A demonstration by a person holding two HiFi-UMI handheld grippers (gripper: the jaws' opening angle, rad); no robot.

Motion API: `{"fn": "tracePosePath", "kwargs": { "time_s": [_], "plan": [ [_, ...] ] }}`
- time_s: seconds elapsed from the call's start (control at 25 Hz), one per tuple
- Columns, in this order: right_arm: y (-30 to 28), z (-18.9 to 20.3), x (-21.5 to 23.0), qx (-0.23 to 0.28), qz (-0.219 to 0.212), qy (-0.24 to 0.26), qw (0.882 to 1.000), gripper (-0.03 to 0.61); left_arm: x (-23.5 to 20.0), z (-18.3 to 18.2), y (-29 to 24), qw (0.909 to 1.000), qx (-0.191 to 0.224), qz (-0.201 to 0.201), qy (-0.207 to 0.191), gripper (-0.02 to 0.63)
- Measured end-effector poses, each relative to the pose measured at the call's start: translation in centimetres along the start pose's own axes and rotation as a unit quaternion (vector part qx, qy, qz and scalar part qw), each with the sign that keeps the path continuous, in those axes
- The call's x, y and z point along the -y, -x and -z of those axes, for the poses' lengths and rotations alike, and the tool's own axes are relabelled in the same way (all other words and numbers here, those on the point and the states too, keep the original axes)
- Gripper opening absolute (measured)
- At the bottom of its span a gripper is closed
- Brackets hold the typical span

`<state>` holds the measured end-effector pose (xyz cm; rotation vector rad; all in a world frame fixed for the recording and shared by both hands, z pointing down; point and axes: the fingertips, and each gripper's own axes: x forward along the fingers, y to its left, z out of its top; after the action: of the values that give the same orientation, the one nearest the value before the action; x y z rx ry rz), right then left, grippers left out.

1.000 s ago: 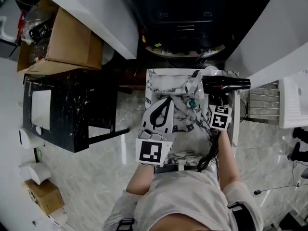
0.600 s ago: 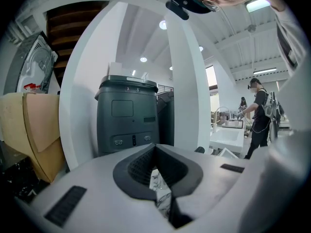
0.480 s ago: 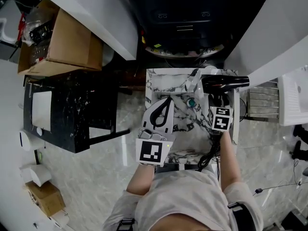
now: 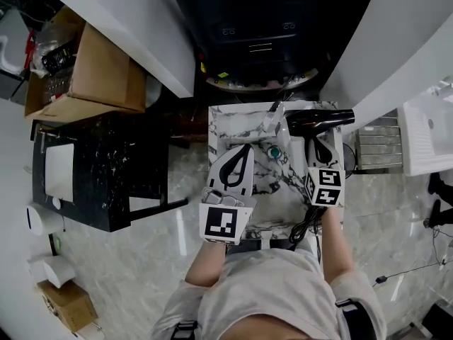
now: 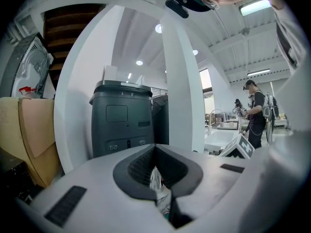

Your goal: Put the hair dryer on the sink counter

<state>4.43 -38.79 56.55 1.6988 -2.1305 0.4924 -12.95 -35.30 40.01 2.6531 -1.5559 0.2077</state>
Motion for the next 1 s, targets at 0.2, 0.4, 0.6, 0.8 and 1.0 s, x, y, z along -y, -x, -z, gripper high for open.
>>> {"fn": "tracePosePath", "kwargs": {
  "time_s": [0.2, 0.4, 0.6, 0.8, 1.0],
  "plan": [
    [3.8, -2.6, -0.4, 0.035, -0.014, -0.016, 0.999, 0.009, 1.4, -0.7, 0.4, 0.9997, 0.003, 0.022, -0.013, 0.014],
    [8.5, -4.9, -0.7, 0.07, -0.022, -0.024, 0.997, 0.009, 3.0, -1.1, 1.0, 0.9986, 0.002, 0.047, -0.024, 0.014],
    [12.7, -6.7, -0.7, 0.099, -0.028, -0.029, 0.994, 0.009, 4.7, -1.9, 1.4, 0.9974, 0.014, 0.065, -0.027, 0.014],
    [15.9, -8.0, -1.2, 0.123, -0.036, -0.032, 0.991, 0.009, 5.6, -2.5, 1.9, 0.9963, 0.021, 0.076, -0.032, 0.014],
    [17.6, -8.8, -2.0, 0.141, -0.041, -0.03, 0.989, 0.009, 6.0, -2.9, 2.3, 0.9957, 0.024, 0.082, -0.034, 0.014]
  ]
}}
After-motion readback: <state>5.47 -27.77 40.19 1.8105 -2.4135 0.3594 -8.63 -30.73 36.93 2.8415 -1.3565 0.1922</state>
